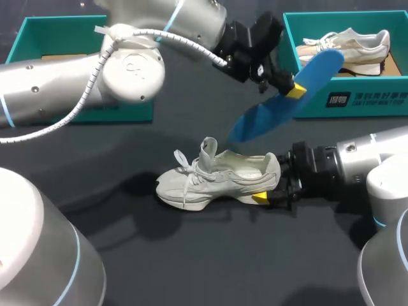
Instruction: Take the shoe out of the shoebox, open the shoe tongue, remove and reinsert the insole, then place the shoe into the shoebox
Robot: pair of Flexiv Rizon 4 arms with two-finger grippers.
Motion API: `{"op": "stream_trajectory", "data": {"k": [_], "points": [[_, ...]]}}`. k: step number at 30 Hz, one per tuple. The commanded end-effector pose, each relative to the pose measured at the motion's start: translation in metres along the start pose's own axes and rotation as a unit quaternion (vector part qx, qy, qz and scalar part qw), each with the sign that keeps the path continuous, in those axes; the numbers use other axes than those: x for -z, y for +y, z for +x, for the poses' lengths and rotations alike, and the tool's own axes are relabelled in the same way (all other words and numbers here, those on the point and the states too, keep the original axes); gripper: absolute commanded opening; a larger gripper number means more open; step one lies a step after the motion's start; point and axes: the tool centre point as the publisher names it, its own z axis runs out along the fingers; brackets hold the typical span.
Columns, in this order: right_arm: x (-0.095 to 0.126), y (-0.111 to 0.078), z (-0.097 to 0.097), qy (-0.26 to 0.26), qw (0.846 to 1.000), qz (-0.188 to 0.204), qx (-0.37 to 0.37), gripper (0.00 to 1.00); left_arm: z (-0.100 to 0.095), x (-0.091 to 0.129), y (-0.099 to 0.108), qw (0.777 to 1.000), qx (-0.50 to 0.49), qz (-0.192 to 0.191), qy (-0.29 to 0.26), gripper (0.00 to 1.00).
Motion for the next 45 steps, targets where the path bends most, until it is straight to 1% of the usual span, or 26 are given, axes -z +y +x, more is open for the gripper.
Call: {"op": "stream_trajectory", "data": {"k": [1, 2, 4, 16, 17, 21, 23, 24, 27, 37, 38, 39, 43, 45], "points": [[-0.001, 0.001, 0.001, -0.001, 1.000, 0.003, -0.001, 0.00, 0.017, 0.039, -0.015, 0.996, -0.015, 0.083, -0.016, 0.00], [-0.001, 0.001, 0.001, -0.001, 1.000, 0.003, -0.001, 0.00, 0.019, 0.048, -0.022, 0.995, -0.015, 0.096, -0.013, 0.00], [-0.001, 0.001, 0.001, -0.001, 1.000, 0.003, -0.001, 0.00, 0.023, 0.068, -0.040, 0.995, -0.011, 0.102, -0.007, 0.00], [-0.001, 0.001, 0.001, -0.001, 1.000, 0.003, -0.001, 0.00, 0.023, 0.068, -0.040, 0.995, -0.011, 0.102, -0.007, 0.00], [-0.001, 0.001, 0.001, -0.001, 1.000, 0.003, -0.001, 0.00, 0.029, 0.074, -0.040, 0.993, -0.014, 0.117, 0.002, 0.00], [-0.001, 0.001, 0.001, -0.001, 1.000, 0.003, -0.001, 0.00, 0.043, 0.099, -0.050, 0.987, -0.011, 0.159, -0.010, 0.00], [-0.001, 0.001, 0.001, -0.001, 1.000, 0.003, -0.001, 0.00, 0.049, 0.114, -0.054, 0.982, 0.004, 0.187, 0.009, 0.00], [-0.001, 0.001, 0.001, -0.001, 1.000, 0.003, -0.001, 0.00, 0.052, 0.120, -0.057, 0.981, 0.006, 0.192, 0.010, 0.00], [-0.001, 0.001, 0.001, -0.001, 1.000, 0.003, -0.001, 0.00, 0.064, 0.142, -0.064, 0.973, 0.020, 0.223, 0.051, 0.00], [-0.001, 0.001, 0.001, -0.001, 1.000, 0.003, -0.001, 0.00, 0.064, 0.142, -0.064, 0.973, 0.020, 0.223, 0.051, 0.00], [-0.001, 0.001, 0.001, -0.001, 1.000, 0.003, -0.001, 0.00, 0.071, 0.144, -0.063, 0.972, 0.018, 0.227, 0.058, 0.00], [-0.001, 0.001, 0.001, -0.001, 1.000, 0.003, -0.001, 0.00, 0.076, 0.146, -0.063, 0.971, 0.014, 0.233, 0.052, 0.00], [-0.001, 0.001, 0.001, -0.001, 1.000, 0.003, -0.001, 0.00, 0.085, 0.160, -0.063, 0.967, 0.029, 0.251, 0.035, 0.00], [-0.001, 0.001, 0.001, -0.001, 1.000, 0.003, -0.001, 0.00, 0.089, 0.168, -0.062, 0.965, 0.030, 0.257, 0.037, 0.00]]}}
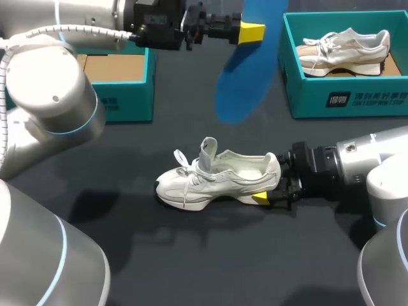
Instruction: Take the shoe out of the shoebox, open the shoe tongue, remove and reinsert the insole, then place the shoe into the shoebox
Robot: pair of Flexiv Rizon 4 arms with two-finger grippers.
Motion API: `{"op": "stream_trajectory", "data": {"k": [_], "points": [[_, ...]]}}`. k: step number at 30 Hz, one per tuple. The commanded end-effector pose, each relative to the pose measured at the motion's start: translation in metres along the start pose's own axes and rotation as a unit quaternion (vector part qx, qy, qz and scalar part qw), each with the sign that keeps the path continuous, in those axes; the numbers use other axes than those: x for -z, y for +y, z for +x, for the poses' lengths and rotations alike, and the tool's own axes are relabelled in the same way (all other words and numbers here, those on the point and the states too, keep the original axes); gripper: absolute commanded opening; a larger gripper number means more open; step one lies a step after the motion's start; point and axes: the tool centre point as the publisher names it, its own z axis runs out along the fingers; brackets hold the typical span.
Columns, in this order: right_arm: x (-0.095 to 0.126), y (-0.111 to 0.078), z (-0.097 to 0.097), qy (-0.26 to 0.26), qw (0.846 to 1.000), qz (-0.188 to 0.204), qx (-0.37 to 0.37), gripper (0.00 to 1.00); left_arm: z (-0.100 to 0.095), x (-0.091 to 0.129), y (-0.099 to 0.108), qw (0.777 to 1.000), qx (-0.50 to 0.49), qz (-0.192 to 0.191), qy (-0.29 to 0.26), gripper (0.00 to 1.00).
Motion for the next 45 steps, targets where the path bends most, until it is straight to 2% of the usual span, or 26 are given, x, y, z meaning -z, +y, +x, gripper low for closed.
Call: {"op": "stream_trajectory", "data": {"k": [1, 6, 12, 24, 32, 38, 45], "points": [[-0.001, 0.001, 0.001, -0.001, 1.000, 0.003, -0.001, 0.00, 0.020, 0.020, 0.004, 1.000, 0.000, 0.014, -0.010, 0.00], [-0.001, 0.001, 0.001, -0.001, 1.000, 0.003, -0.001, 0.00, 0.029, 0.033, 0.008, 1.000, 0.024, 0.019, -0.004, 0.00], [-0.001, 0.001, 0.001, -0.001, 1.000, 0.003, -0.001, 0.00, 0.045, 0.043, 0.023, 0.997, 0.068, 0.015, 0.010, 0.00], [-0.001, 0.001, 0.001, -0.001, 1.000, 0.003, -0.001, 0.00, 0.045, 0.043, 0.023, 0.997, 0.068, 0.015, 0.010, 0.00], [-0.001, 0.001, 0.001, -0.001, 1.000, 0.003, -0.001, 0.00, 0.072, 0.059, 0.046, 0.995, 0.094, 0.026, 0.010, 0.00], [-0.001, 0.001, 0.001, -0.001, 1.000, 0.003, -0.001, 0.00, 0.083, 0.066, 0.052, 0.995, 0.086, 0.041, 0.003, 0.00], [-0.001, 0.001, 0.001, -0.001, 1.000, 0.003, -0.001, 0.00, 0.088, 0.068, 0.056, 0.996, 0.082, 0.032, -0.007, 0.00]]}}
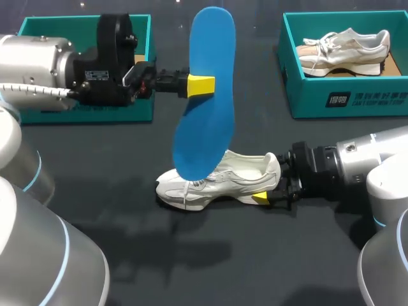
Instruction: Take the shoe out of the shoebox, open the shoe tongue, remove and reinsert the insole, then place the shoe into the shoebox
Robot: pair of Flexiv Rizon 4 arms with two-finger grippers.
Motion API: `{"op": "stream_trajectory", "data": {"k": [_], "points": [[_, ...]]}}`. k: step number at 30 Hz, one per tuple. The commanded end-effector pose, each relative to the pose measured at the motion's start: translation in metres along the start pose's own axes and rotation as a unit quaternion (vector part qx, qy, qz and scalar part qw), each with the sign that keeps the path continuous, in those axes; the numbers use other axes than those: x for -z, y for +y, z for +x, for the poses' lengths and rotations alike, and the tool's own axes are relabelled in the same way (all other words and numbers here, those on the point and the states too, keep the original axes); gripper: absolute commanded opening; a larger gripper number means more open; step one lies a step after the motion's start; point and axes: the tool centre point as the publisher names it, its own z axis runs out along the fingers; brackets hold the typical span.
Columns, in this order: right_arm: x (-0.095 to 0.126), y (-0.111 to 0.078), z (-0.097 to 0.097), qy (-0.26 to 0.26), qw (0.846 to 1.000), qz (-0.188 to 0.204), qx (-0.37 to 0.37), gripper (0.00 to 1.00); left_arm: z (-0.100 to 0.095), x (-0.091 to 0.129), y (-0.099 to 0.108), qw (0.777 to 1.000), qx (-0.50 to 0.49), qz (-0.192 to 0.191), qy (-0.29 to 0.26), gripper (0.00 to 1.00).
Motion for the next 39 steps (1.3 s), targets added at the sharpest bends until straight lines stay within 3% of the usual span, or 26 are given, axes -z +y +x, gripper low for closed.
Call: {"op": "stream_trajectory", "data": {"k": [1, 29, 30, 31, 39], "points": [[-0.001, 0.001, 0.001, -0.001, 1.000, 0.003, -0.001, 0.00, 0.010, 0.008, 0.006, 1.000, -0.001, 0.005, -0.011, 0.00], [0.000, 0.002, 0.001, -0.002, 1.000, 0.009, 0.004, 0.00, 0.015, 0.014, 0.009, 1.000, 0.004, 0.005, -0.018, 0.00], [0.001, 0.002, 0.002, -0.004, 1.000, 0.007, 0.005, 0.31, 0.015, 0.014, 0.009, 1.000, 0.004, 0.005, -0.018, 0.00], [0.002, 0.002, 0.002, -0.005, 1.000, 0.007, 0.006, 1.00, 0.015, 0.014, 0.009, 1.000, 0.004, 0.005, -0.018, 0.00], [0.012, 0.004, 0.008, -0.012, 0.999, 0.045, 0.000, 1.00, 0.015, 0.014, 0.009, 1.000, 0.004, 0.005, -0.018, 0.00]]}}
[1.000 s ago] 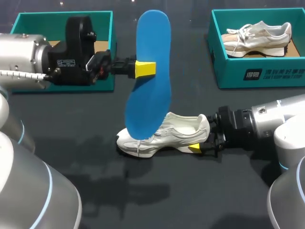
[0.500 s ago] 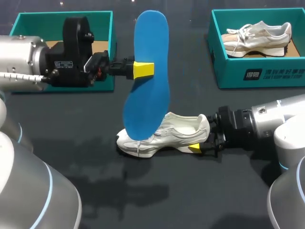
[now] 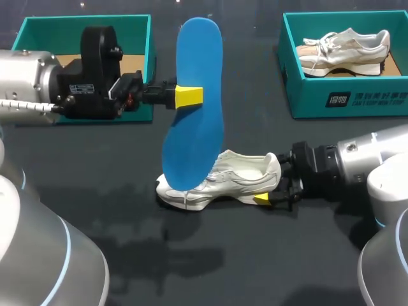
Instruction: Take the shoe out of the shoebox, open the shoe tongue, remove and reinsert the insole, then place the shoe into the shoebox
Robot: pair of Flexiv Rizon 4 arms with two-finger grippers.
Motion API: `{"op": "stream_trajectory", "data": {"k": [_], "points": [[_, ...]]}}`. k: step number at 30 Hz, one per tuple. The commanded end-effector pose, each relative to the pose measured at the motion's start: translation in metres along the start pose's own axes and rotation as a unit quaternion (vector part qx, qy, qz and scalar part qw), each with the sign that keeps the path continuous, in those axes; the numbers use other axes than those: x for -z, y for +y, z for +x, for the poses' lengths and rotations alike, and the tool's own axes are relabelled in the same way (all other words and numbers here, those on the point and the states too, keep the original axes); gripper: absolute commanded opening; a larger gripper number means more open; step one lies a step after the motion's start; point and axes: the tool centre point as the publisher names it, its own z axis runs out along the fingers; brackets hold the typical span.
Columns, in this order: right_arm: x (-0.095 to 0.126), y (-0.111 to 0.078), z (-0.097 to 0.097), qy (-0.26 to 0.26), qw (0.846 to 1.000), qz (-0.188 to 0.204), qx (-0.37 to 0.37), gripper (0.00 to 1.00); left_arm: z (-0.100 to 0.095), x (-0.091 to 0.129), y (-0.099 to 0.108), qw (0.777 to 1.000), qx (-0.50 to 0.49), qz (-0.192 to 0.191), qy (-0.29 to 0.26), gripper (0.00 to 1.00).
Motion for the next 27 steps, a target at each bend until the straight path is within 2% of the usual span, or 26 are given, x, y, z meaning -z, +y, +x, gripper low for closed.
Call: {"op": "stream_trajectory", "data": {"k": [1, 10, 14, 18, 22, 24, 25, 26, 27], "points": [[0.010, 0.008, 0.008, -0.004, 1.000, 0.029, -0.003, 1.00, 0.001, 0.001, 0.001, 1.000, 0.000, 0.000, 0.000, 0.00], [0.029, 0.012, 0.010, 0.009, 0.993, 0.118, -0.016, 1.00, 0.001, 0.001, 0.001, 1.000, 0.000, 0.000, 0.000, 0.00], [0.039, 0.013, 0.009, 0.013, 0.984, 0.175, -0.033, 1.00, 0.001, 0.001, 0.001, 1.000, 0.000, 0.000, 0.000, 0.00], [0.046, 0.017, 0.008, 0.009, 0.976, 0.214, -0.043, 1.00, 0.001, 0.001, 0.001, 1.000, 0.000, 0.000, 0.000, 0.00], [0.049, 0.024, 0.007, 0.013, 0.960, 0.274, -0.057, 1.00, 0.001, 0.001, 0.001, 1.000, 0.000, 0.000, 0.000, 0.00], [0.049, 0.028, 0.007, 0.019, 0.944, 0.321, -0.072, 1.00, 0.001, 0.001, 0.001, 1.000, 0.000, 0.000, 0.000, 0.00], [0.049, 0.031, 0.007, 0.018, 0.928, 0.364, -0.085, 1.00, 0.001, 0.001, 0.001, 1.000, 0.000, 0.000, 0.000, 0.00], [0.049, 0.034, 0.007, 0.018, 0.919, 0.383, -0.090, 1.00, 0.001, 0.001, 0.001, 1.000, 0.000, 0.000, 0.000, 0.00], [0.049, 0.034, 0.007, 0.018, 0.919, 0.383, -0.090, 1.00, 0.001, 0.001, 0.001, 1.000, 0.000, 0.000, 0.000, 0.00]]}}
